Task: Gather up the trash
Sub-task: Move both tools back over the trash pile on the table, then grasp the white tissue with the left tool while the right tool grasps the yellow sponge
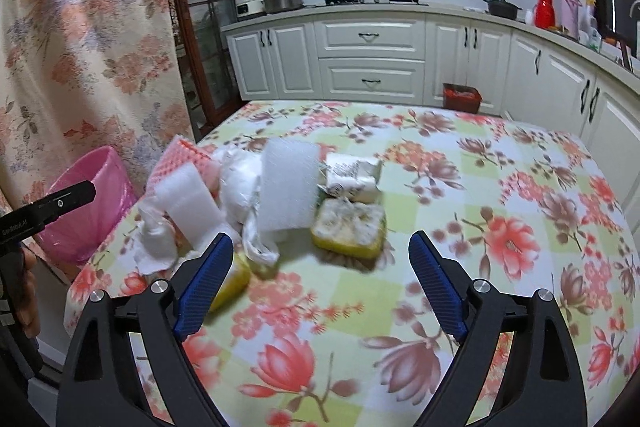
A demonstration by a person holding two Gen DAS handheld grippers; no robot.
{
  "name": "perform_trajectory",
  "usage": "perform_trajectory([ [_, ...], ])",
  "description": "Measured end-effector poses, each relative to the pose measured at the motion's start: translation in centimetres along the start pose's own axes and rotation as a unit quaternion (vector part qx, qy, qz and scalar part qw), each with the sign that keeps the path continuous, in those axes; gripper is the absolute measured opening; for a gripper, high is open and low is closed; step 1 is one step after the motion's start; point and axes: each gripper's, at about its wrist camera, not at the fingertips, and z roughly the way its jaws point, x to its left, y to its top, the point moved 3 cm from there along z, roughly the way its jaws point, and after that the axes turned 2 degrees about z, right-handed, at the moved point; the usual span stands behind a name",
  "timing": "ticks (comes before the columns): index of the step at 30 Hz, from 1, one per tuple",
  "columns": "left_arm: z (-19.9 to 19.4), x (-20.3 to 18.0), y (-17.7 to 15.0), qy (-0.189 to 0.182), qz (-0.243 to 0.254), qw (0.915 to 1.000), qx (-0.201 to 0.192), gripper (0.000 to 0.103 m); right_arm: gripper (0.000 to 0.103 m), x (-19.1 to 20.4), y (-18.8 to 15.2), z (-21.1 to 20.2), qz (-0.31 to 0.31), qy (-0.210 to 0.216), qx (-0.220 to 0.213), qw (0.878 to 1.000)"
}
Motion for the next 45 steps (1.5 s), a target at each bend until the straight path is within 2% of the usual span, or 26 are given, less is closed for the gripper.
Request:
perform_trajectory([
  [18, 5.7, -0.5, -2.3, -0.003, 0.001, 0.9978, 0.066, 0.064, 0.084, -2.5, 0.0, 4.3, 0.018, -0.027, 0.041, 0.999],
  [26, 7.5, -0.1, -3.1, 0.0, -0.005, 0.996, 0.089, 0.062, 0.084, -2.6, 0.4, 6.5, 0.016, -0.032, 0.056, 0.998],
  [36, 8.8, 0.2, -3.5, -0.006, -0.008, 0.9942, 0.107, 0.045, 0.084, -2.3, 0.4, 9.6, 0.001, -0.045, 0.085, 0.995],
  [45, 9.2, 0.0, -3.7, -0.019, -0.007, 0.9934, 0.113, 0.037, 0.081, -2.1, 0.5, 11.4, -0.006, -0.053, 0.103, 0.993],
])
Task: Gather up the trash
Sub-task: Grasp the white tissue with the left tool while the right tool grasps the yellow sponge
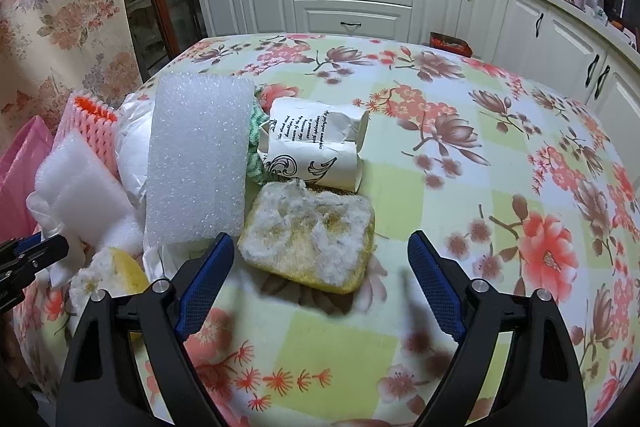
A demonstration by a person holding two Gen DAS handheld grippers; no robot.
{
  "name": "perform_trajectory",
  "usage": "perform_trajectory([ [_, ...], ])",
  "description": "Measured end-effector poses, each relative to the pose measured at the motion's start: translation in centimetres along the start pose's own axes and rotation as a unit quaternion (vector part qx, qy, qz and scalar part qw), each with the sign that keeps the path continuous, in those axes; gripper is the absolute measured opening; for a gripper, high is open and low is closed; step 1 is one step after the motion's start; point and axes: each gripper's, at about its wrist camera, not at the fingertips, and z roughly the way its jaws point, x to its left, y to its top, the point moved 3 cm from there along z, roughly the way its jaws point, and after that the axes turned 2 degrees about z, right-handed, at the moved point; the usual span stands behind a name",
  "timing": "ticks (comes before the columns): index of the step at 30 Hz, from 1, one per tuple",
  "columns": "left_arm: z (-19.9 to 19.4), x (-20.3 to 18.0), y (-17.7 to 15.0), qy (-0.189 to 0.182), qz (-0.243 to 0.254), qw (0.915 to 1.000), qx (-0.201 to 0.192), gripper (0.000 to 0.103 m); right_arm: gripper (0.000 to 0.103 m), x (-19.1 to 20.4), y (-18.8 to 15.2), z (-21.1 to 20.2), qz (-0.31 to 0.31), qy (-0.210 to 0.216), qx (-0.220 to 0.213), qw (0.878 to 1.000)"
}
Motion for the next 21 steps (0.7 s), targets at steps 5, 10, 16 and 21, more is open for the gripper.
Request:
perform_trajectory([
  [5, -0.2, -0.2, 0.1, -0.006, 0.003, 1.0, 0.0, 0.033, 0.071, 0.3, 0.1, 0.7, -0.005, 0.002, 0.008, 1.0],
  [10, -0.7, -0.4, 0.2, -0.011, 0.005, 0.9999, -0.003, 0.031, 0.063, 0.7, 0.1, 0.4, -0.009, 0.007, 0.008, 1.0],
  [16, -1.6, -0.6, 0.4, -0.015, 0.008, 0.9998, -0.012, 0.031, 0.062, 0.3, -0.5, -0.6, -0.005, 0.01, 0.005, 1.0],
  [21, -2.5, -0.9, 0.5, -0.017, 0.011, 0.9996, -0.019, 0.031, 0.062, 0.0, -0.8, -2.1, 0.0, 0.01, -0.005, 1.0],
])
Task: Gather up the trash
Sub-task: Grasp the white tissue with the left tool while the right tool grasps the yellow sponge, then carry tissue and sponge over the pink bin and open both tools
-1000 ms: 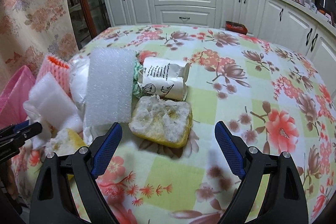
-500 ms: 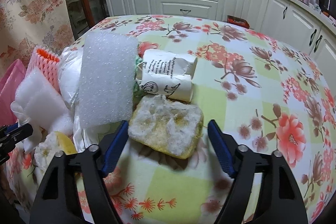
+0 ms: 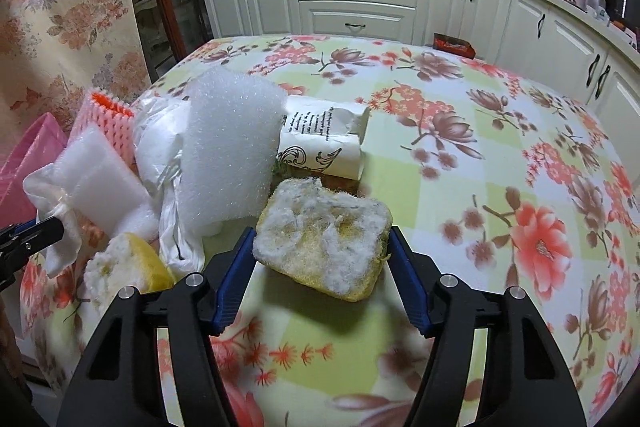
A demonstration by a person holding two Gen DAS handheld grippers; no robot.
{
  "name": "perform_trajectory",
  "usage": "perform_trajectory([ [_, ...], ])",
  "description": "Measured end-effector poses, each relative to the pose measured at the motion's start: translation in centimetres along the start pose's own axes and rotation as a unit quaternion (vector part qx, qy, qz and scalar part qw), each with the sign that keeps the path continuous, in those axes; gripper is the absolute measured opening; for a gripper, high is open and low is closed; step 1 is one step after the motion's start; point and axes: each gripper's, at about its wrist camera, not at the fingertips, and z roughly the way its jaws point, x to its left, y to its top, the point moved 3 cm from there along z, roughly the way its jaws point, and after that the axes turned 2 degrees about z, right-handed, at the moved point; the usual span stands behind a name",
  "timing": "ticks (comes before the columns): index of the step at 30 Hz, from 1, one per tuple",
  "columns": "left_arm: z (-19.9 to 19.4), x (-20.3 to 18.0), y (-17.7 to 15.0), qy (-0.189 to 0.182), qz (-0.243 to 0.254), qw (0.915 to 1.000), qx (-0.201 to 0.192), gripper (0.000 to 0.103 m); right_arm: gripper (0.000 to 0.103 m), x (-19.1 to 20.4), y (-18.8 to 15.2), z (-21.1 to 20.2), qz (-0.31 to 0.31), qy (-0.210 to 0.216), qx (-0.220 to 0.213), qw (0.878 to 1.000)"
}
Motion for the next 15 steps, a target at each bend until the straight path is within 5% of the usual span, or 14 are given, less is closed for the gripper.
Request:
perform_trajectory([
  [15, -4.3, -0.5, 0.8, -0.002, 0.004, 0.9991, -0.043, 0.031, 0.062, 0.1, 0.5, -5.5, 0.002, 0.005, -0.046, 0.999],
])
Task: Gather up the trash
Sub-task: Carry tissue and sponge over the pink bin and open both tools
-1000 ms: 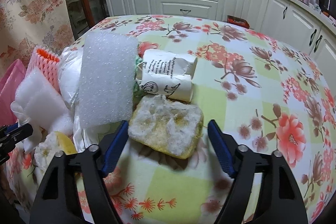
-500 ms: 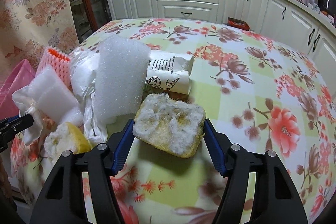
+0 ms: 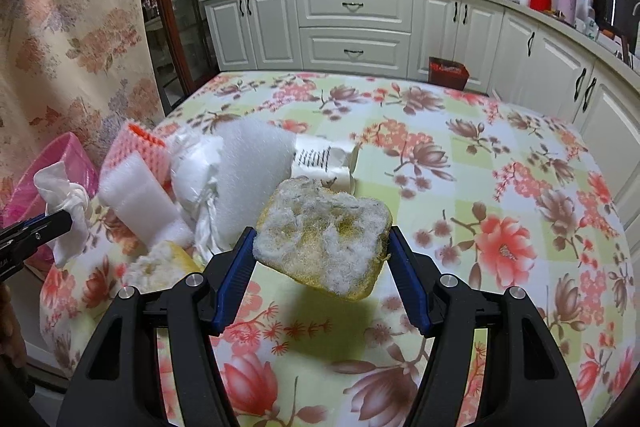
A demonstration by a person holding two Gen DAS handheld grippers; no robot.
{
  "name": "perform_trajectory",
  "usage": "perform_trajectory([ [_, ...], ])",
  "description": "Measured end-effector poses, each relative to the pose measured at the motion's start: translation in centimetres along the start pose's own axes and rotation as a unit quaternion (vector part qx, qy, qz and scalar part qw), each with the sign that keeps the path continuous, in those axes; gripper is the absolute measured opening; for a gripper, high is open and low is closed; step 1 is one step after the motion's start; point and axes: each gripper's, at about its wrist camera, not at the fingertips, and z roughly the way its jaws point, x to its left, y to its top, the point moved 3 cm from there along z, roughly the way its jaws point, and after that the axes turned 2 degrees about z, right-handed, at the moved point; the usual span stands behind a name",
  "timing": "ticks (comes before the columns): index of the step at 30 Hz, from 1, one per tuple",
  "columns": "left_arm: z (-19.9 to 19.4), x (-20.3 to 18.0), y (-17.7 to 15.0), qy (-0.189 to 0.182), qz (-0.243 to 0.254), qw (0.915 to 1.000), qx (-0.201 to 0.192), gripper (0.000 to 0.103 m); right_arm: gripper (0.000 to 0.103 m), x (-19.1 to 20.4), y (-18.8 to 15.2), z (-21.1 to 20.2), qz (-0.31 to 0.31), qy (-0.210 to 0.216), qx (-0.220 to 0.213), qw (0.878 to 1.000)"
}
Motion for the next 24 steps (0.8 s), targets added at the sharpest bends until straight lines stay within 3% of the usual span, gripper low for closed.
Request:
perform_trajectory([
  [12, -4.8, 1.8, 1.7, 0.012, -0.013, 0.9985, -0.052, 0.031, 0.062, 2.1, 1.5, -3.1, -0.015, 0.011, -0.033, 0.999],
  [24, -9.7, 6.2, 3.0, 0.043, -0.044, 0.993, -0.101, 0.031, 0.062, 5.9, 3.2, -4.8, -0.04, 0.031, -0.054, 0.997],
])
